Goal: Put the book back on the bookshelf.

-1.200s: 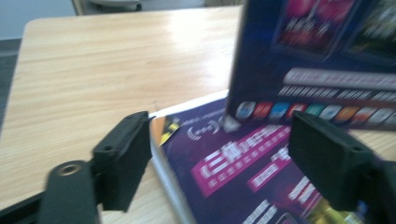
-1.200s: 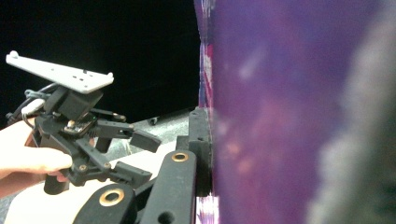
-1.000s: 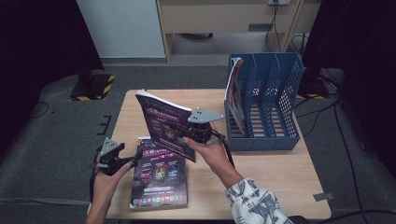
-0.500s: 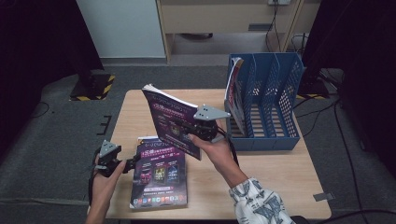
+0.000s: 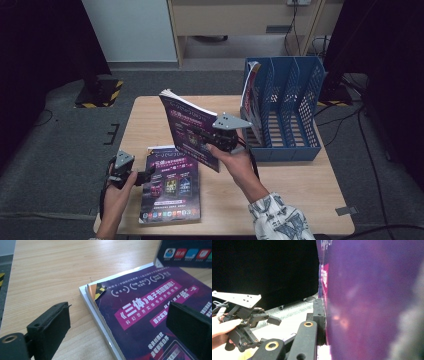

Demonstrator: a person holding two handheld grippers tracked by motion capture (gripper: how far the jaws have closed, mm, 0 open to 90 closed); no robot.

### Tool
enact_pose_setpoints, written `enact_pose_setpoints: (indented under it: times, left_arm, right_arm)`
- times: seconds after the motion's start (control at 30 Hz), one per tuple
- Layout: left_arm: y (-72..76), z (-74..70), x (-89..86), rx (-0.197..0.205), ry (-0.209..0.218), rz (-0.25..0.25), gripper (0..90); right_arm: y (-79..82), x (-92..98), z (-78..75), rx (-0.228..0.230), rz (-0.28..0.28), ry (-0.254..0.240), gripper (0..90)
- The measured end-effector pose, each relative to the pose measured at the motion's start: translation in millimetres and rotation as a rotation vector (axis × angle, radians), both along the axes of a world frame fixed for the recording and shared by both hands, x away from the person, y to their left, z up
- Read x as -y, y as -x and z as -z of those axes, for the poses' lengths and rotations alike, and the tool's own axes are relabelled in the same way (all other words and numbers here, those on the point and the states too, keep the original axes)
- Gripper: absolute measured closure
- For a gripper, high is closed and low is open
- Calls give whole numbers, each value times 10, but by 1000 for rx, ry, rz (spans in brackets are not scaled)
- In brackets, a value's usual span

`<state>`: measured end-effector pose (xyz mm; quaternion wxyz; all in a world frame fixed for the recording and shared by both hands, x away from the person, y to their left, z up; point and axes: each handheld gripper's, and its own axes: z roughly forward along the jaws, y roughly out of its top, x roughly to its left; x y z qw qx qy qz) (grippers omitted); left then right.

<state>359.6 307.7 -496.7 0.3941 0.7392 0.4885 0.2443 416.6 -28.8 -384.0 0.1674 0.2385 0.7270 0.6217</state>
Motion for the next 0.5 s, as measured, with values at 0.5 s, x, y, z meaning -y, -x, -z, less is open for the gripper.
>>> enact_pose_setpoints:
  times: [0.5]
  left_arm:
    - [6, 24, 6, -13, -20, -9, 51]
  right_arm:
    - [6, 130, -16, 0, 23, -10, 824]
